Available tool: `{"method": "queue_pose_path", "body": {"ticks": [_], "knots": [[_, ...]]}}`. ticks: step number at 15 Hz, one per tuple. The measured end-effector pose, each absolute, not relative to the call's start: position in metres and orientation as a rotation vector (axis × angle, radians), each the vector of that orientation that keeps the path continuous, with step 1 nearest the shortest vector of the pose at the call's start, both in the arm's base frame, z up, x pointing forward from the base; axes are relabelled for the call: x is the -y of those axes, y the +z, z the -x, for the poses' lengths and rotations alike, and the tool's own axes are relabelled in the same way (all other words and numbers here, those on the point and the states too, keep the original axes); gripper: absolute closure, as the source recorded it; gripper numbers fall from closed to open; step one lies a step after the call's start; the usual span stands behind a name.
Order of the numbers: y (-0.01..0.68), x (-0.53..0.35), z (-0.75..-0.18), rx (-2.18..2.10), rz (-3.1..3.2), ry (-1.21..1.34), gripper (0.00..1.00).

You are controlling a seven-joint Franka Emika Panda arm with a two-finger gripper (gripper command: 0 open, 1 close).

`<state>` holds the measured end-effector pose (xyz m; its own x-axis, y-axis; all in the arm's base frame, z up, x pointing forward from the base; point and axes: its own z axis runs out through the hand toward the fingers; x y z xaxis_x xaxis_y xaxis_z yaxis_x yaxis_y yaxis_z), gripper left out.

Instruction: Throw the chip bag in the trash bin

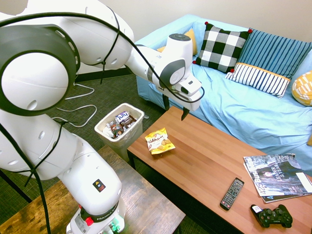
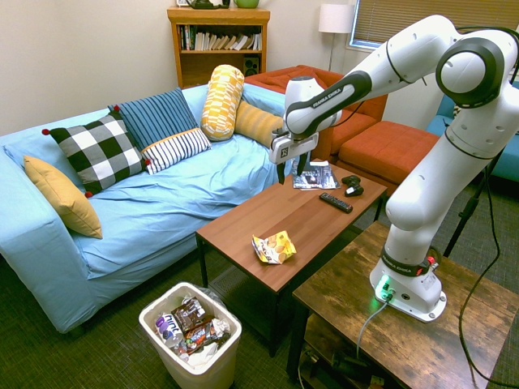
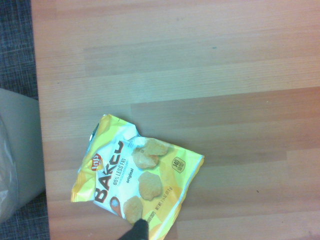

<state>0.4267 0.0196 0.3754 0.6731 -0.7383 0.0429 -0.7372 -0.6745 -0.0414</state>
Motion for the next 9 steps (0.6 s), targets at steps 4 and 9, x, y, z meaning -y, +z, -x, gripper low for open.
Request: {"method": "queue_pose_path", "body": {"ticks": [4,9], "knots": [[0.363,-0.03,-0.432,-1.257,2.863,-0.054,0.0],[0.301,-0.074,-0.473,-1.425,2.788,0.045,0.0]]}}
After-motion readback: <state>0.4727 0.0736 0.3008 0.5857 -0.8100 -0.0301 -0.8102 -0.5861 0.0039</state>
